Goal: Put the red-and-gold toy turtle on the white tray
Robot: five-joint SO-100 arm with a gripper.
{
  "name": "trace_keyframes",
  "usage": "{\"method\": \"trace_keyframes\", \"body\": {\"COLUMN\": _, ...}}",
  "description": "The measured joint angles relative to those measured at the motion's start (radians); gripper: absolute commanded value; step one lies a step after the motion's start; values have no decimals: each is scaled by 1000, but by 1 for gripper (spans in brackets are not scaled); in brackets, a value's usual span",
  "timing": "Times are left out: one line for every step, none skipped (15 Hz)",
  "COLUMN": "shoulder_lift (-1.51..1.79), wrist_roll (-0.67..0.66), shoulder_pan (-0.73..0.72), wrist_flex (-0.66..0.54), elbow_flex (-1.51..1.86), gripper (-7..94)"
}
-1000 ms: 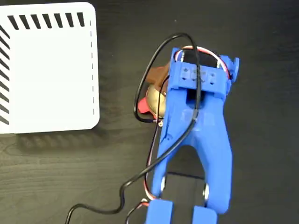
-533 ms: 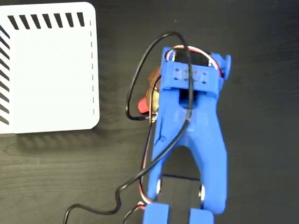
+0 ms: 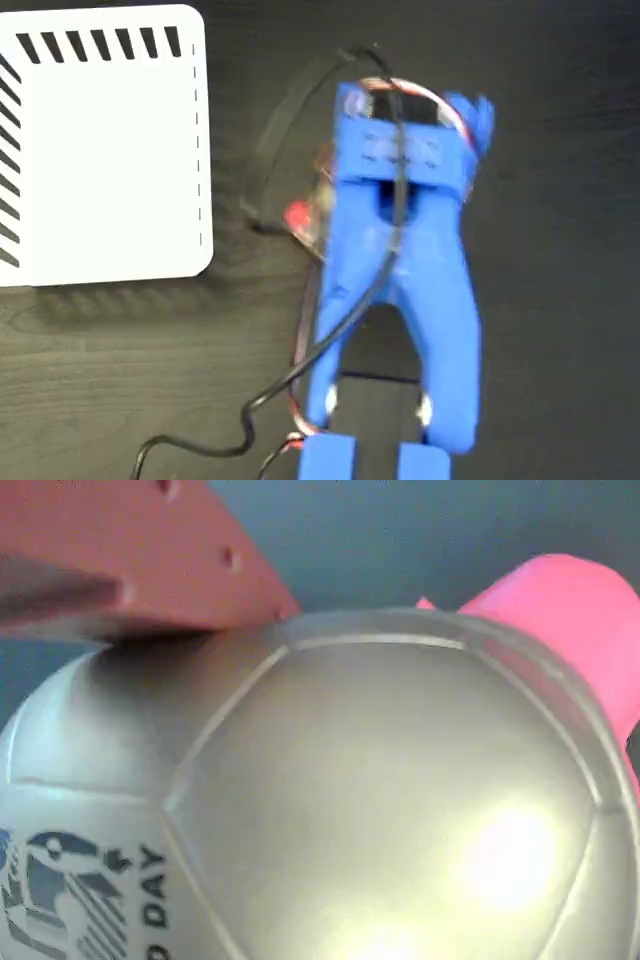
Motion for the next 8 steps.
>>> {"method": "trace_keyframes", "body": {"shoulder_lift": 14, "wrist_roll": 63, "shoulder_pan": -20, "wrist_flex": 54, "elbow_flex": -64, "gripper": 0}}
{"method": "trace_keyframes", "body": {"shoulder_lift": 21, "wrist_roll": 129, "shoulder_pan": -34, "wrist_flex": 100, "elbow_flex": -121, "gripper": 0}}
{"method": "trace_keyframes", "body": {"shoulder_lift": 25, "wrist_roll": 181, "shoulder_pan": -48, "wrist_flex": 146, "elbow_flex": -175, "gripper": 0}}
{"method": "trace_keyframes", "body": {"shoulder_lift": 28, "wrist_roll": 221, "shoulder_pan": -64, "wrist_flex": 193, "elbow_flex": -229, "gripper": 0}}
{"method": "trace_keyframes", "body": {"shoulder_lift": 28, "wrist_roll": 278, "shoulder_pan": -78, "wrist_flex": 222, "elbow_flex": -284, "gripper": 0}}
{"method": "trace_keyframes", "body": {"shoulder_lift": 28, "wrist_roll": 330, "shoulder_pan": -97, "wrist_flex": 235, "elbow_flex": -322, "gripper": 0}}
{"method": "trace_keyframes", "body": {"shoulder_lift": 28, "wrist_roll": 410, "shoulder_pan": -117, "wrist_flex": 241, "elbow_flex": -370, "gripper": 0}}
{"method": "trace_keyframes", "body": {"shoulder_lift": 28, "wrist_roll": 499, "shoulder_pan": -140, "wrist_flex": 241, "elbow_flex": -411, "gripper": 0}}
